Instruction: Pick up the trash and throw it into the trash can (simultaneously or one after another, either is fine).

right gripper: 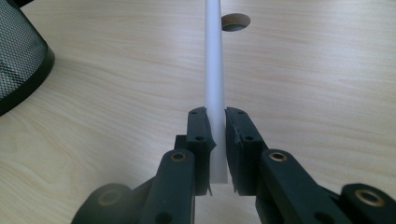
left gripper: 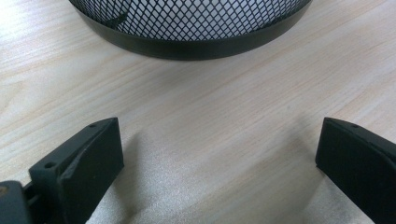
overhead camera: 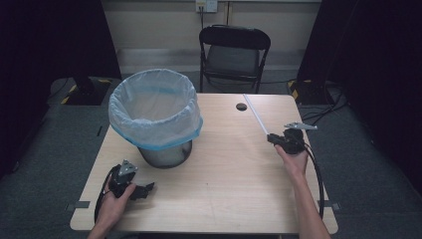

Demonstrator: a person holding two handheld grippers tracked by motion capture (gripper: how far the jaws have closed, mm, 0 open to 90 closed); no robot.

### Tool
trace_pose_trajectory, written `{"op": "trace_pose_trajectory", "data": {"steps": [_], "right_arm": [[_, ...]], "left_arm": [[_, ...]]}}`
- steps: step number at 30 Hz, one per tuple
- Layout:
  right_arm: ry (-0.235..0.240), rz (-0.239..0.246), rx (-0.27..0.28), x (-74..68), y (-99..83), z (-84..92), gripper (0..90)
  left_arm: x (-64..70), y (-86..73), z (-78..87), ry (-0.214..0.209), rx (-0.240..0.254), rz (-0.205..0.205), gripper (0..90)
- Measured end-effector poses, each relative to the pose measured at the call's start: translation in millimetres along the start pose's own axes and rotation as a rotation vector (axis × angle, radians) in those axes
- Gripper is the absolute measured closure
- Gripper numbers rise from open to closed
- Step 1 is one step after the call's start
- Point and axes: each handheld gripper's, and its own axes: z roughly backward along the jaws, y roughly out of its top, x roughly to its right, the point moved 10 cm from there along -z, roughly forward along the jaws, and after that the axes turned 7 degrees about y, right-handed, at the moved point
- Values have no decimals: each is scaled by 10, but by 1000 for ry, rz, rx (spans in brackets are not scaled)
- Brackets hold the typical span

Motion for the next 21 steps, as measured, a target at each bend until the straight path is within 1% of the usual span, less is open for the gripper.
{"op": "trace_pose_trajectory", "data": {"steps": [4,8,14,19,20,21], "right_arm": [[6,6,10,-47,67,39,808],[18,19,39,-122,185,117,808],[50,28,68,-235,281,140,807],[61,30,107,-282,378,188,805],[61,30,107,-282,378,188,805],[65,30,127,-295,427,227,806]], "left_arm": [[1,0,0,0,0,0,3],[0,0,0,0,0,0,3],[0,0,0,0,0,0,3],[0,0,0,0,0,0,3],[0,0,0,0,0,0,3],[0,0,0,0,0,0,3]]}}
